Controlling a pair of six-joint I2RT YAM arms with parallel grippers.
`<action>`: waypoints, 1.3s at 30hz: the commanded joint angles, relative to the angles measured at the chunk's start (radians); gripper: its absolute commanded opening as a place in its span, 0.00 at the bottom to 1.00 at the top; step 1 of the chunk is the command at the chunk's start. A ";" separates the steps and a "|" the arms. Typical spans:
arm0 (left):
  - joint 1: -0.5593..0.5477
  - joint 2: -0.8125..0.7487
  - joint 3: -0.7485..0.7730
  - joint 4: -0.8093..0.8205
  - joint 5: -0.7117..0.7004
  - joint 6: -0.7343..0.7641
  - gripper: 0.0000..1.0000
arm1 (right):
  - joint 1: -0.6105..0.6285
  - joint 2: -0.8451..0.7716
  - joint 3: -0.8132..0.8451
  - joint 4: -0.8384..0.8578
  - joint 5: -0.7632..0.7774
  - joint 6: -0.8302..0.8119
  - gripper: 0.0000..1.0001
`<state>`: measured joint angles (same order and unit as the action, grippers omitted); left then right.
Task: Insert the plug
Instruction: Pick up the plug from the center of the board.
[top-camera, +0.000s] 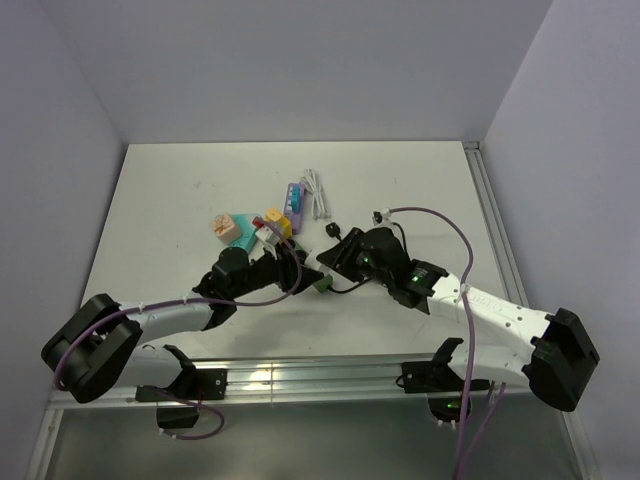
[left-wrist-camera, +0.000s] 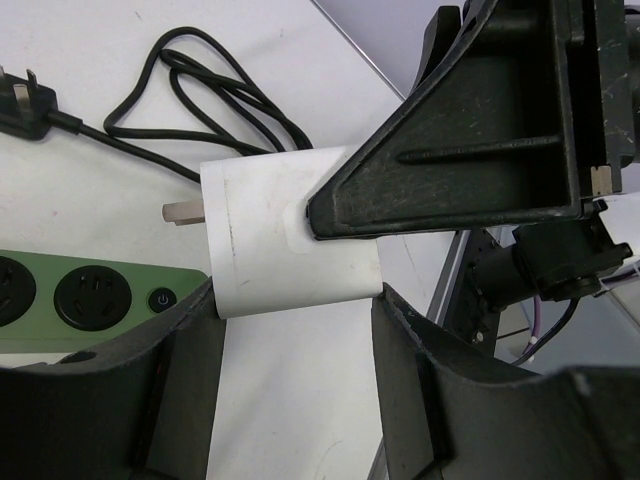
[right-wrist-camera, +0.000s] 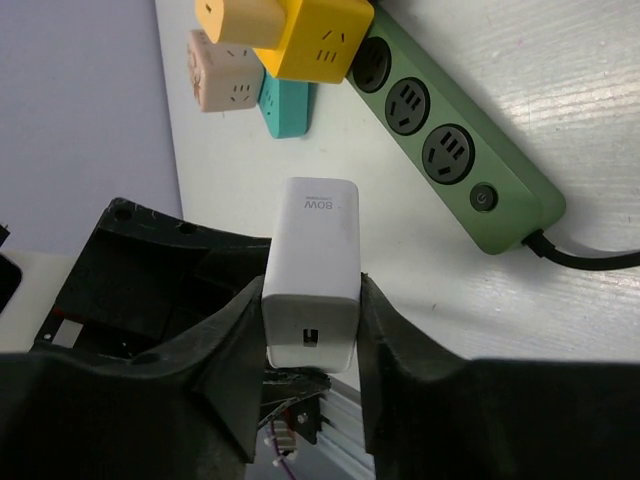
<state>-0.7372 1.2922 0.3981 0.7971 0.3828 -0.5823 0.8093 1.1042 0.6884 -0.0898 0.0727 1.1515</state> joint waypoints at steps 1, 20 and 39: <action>0.001 -0.008 0.036 0.093 0.019 0.024 0.01 | 0.008 0.013 0.023 0.028 0.003 0.004 0.07; -0.004 -0.298 -0.166 0.109 -0.185 0.262 0.99 | 0.007 0.031 0.138 -0.156 0.079 0.031 0.00; -0.379 0.085 -0.162 0.679 -0.713 1.070 0.87 | 0.014 0.071 0.350 -0.361 0.213 0.154 0.00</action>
<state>-1.0828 1.3212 0.1898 1.2350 -0.1974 0.3042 0.8135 1.1767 0.9924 -0.4385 0.2394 1.2724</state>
